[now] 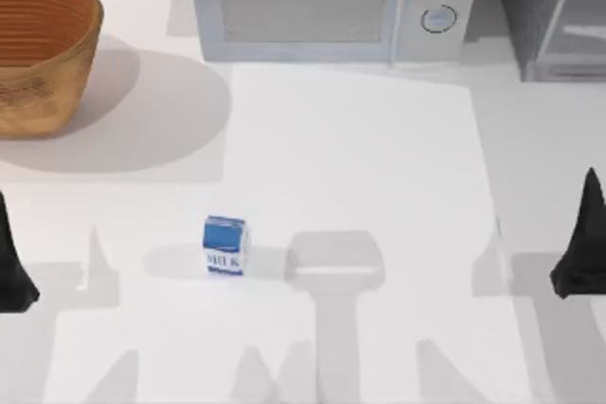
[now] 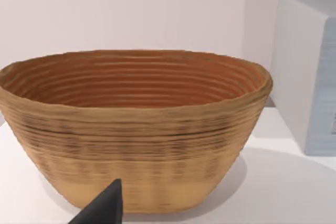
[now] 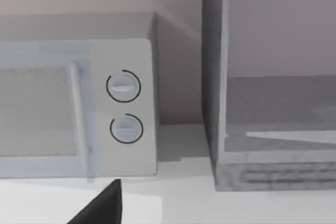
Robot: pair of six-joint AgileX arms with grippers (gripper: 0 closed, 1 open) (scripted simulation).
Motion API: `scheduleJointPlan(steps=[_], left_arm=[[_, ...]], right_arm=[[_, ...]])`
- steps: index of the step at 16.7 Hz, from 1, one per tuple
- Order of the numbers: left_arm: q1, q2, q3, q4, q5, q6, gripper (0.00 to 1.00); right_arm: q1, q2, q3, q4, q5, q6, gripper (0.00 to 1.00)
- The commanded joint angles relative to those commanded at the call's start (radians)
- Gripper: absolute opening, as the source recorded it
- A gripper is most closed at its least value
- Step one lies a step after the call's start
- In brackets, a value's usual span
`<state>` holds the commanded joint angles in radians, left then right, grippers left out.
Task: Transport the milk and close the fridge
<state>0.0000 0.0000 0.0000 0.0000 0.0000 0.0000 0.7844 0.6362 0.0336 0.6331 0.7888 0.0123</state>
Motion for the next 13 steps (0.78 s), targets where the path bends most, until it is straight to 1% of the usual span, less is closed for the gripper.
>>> scheduleJointPlan(steps=[2, 4, 10, 13], left_arm=[[0.000, 0.000, 0.000, 0.000, 0.000, 0.000, 1.00], [0.000, 0.000, 0.000, 0.000, 0.000, 0.000, 1.00], [0.000, 0.000, 0.000, 0.000, 0.000, 0.000, 1.00], [0.000, 0.000, 0.000, 0.000, 0.000, 0.000, 1.00]], right_arm=[[0.080, 0.074, -0.005, 0.056, 0.081, 0.003, 1.00], [0.127, 0.120, -0.009, 0.089, 0.128, 0.005, 1.00], [0.136, 0.130, -0.007, 0.094, 0.137, 0.006, 1.00], [0.162, 0.193, 0.054, 0.123, 0.169, 0.011, 1.00]])
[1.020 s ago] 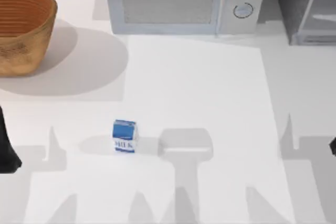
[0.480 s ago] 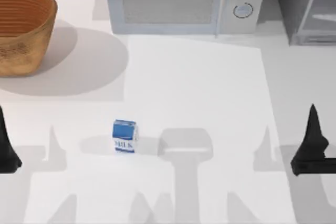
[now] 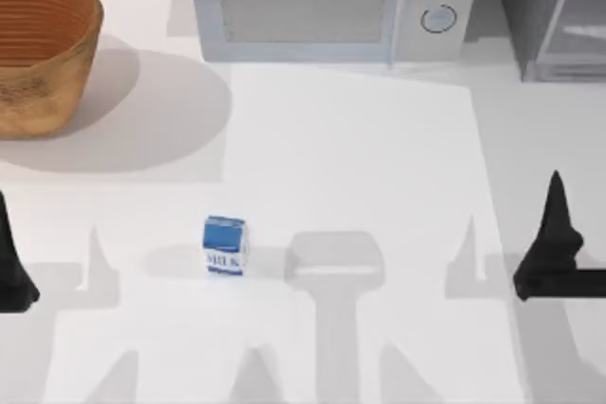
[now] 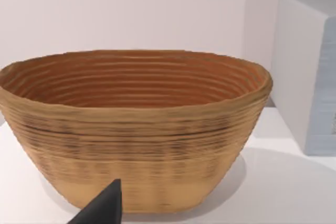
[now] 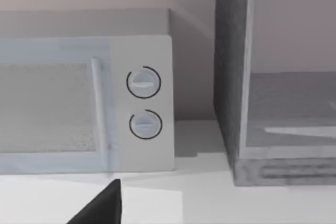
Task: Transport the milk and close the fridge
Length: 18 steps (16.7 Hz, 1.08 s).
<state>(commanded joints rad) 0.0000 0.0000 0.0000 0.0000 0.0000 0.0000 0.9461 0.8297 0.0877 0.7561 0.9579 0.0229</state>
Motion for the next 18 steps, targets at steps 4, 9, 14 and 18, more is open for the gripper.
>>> scheduleJointPlan(steps=[4, 9, 14, 18], left_arm=[[0.000, 0.000, 0.000, 0.000, 0.000, 0.000, 1.00], [0.000, 0.000, 0.000, 0.000, 0.000, 0.000, 1.00], [0.000, 0.000, 0.000, 0.000, 0.000, 0.000, 1.00], [0.000, 0.000, 0.000, 0.000, 0.000, 0.000, 1.00]], right_arm=[[0.072, 0.231, 0.205, 0.078, 0.101, 0.011, 1.00], [0.185, 0.742, 0.563, 0.189, 0.268, 0.029, 1.00], [0.283, 1.309, 0.933, 0.279, 0.418, 0.050, 1.00], [0.335, 1.611, 1.162, 0.329, 0.500, 0.064, 1.00]])
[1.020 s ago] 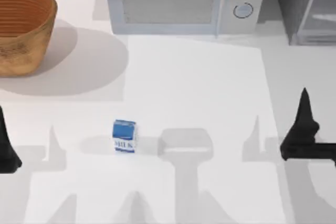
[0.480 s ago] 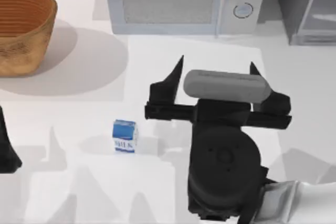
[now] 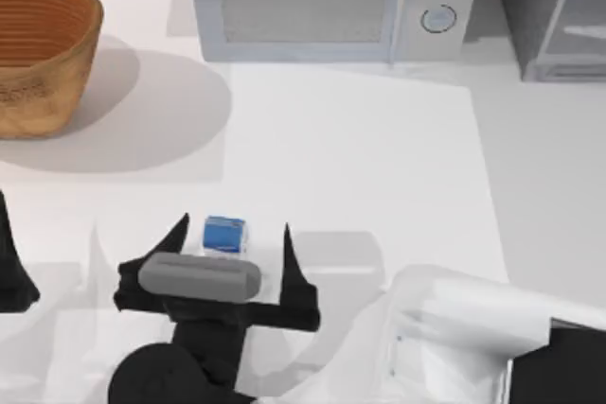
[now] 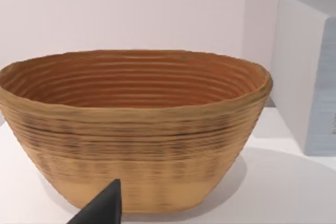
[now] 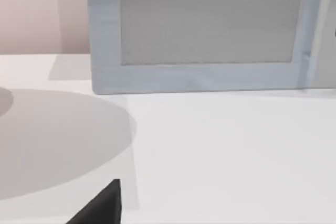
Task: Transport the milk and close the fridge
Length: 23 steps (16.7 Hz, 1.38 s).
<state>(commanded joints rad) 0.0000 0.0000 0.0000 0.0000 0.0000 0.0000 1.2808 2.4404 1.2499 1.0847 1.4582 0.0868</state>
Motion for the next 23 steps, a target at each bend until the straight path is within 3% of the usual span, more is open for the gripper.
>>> scheduleJointPlan(steps=[4, 9, 19, 23], left_arm=[[0.000, 0.000, 0.000, 0.000, 0.000, 0.000, 1.00], [0.000, 0.000, 0.000, 0.000, 0.000, 0.000, 1.00], [0.000, 0.000, 0.000, 0.000, 0.000, 0.000, 1.00], [0.000, 0.000, 0.000, 0.000, 0.000, 0.000, 1.00]], right_arm=[[0.022, 0.134, 0.120, 0.024, 0.038, 0.008, 1.00], [0.018, 0.139, 0.123, 0.023, 0.038, 0.008, 1.00], [-0.062, 0.163, 0.158, 0.064, -0.045, -0.040, 1.00], [-0.062, 0.163, 0.158, 0.064, -0.045, -0.040, 0.70]])
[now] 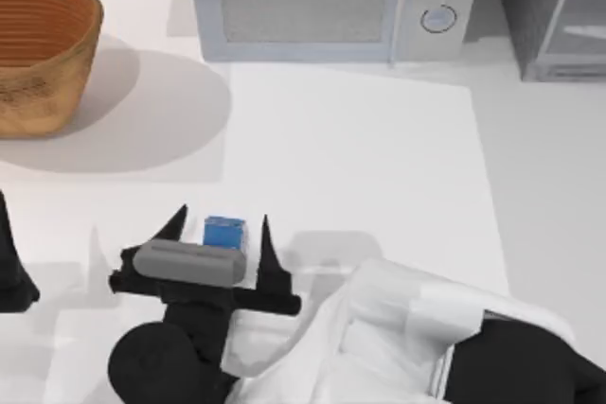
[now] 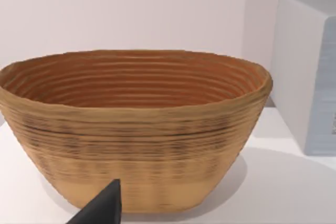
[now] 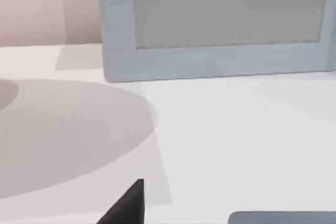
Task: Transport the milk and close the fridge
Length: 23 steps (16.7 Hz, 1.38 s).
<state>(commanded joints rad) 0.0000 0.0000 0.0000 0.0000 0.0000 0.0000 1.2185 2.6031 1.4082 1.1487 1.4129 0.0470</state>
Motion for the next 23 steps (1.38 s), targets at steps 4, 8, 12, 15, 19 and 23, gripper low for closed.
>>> scheduleJointPlan(steps=[4, 8, 12, 15, 19, 23], left_arm=[[0.000, 0.000, 0.000, 0.000, 0.000, 0.000, 1.00], [0.000, 0.000, 0.000, 0.000, 0.000, 0.000, 1.00], [0.000, 0.000, 0.000, 0.000, 0.000, 0.000, 1.00], [0.000, 0.000, 0.000, 0.000, 0.000, 0.000, 1.00], [0.000, 0.000, 0.000, 0.000, 0.000, 0.000, 1.00], [0.000, 0.000, 0.000, 0.000, 0.000, 0.000, 1.00]], right_arm=[[0.000, 0.000, 0.000, 0.000, 0.000, 0.000, 0.40], [0.000, 0.000, 0.000, 0.000, 0.000, 0.000, 0.10], [0.000, 0.000, 0.000, 0.000, 0.000, 0.000, 0.00], [0.000, 0.000, 0.000, 0.000, 0.000, 0.000, 0.00], [0.003, -0.005, -0.001, -0.003, -0.001, 0.002, 0.00], [0.003, -0.070, -0.020, -0.055, -0.001, 0.006, 0.00]])
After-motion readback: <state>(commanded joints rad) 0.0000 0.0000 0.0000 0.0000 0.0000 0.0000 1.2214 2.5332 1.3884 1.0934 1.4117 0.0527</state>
